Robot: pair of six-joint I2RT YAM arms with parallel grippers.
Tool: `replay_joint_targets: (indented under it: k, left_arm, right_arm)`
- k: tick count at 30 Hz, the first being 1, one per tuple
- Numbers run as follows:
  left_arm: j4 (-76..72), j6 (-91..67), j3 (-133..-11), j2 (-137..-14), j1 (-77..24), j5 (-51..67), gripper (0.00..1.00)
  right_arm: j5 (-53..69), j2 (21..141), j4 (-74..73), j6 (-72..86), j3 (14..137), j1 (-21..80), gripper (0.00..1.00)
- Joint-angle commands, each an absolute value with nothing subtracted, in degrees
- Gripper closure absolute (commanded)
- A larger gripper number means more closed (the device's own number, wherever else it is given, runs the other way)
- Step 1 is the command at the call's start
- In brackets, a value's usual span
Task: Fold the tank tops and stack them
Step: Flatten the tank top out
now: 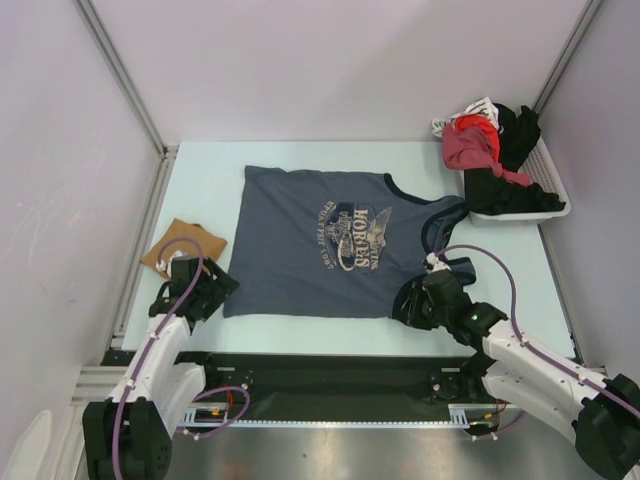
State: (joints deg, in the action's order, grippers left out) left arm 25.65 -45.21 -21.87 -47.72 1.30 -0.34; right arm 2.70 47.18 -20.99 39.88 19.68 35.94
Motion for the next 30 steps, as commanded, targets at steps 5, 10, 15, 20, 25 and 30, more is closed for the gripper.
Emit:
replay_joint_targets:
  k: [5,10,15,20,25,30]
  left_arm:
    - [33.2,-49.8,-24.8,-45.6,0.4,-6.8,0.25]
    - [37.8,-52.7,-26.9,-47.1,-1.3,-9.0,0.34]
    - [36.3,-53.8,-25.8,-48.2,-1.5,-6.9,0.53]
    - [33.6,-54.9,-24.1,-49.4,-3.0,-6.1,0.61]
    - [31.2,-55.0,-23.0,-51.3,-4.2,-5.6,0.78]
    - [30.2,-55.3,-21.3,-50.5,-4.1,-5.6,0.6]
  right_arm:
    - [-1.5,46.2,-21.7,40.6,20.7,36.3,0.78]
    - [-1.6,46.4,-19.9,39.9,20.0,36.3,0.79]
    - [-1.3,46.4,-18.8,39.6,19.6,36.2,0.79]
    - [-1.0,46.3,-18.9,38.9,19.6,36.2,0.8]
    - [-0.5,44.7,-19.7,39.1,19.2,36.2,0.8]
    - [-0.5,42.6,-20.5,39.6,19.2,36.2,0.8]
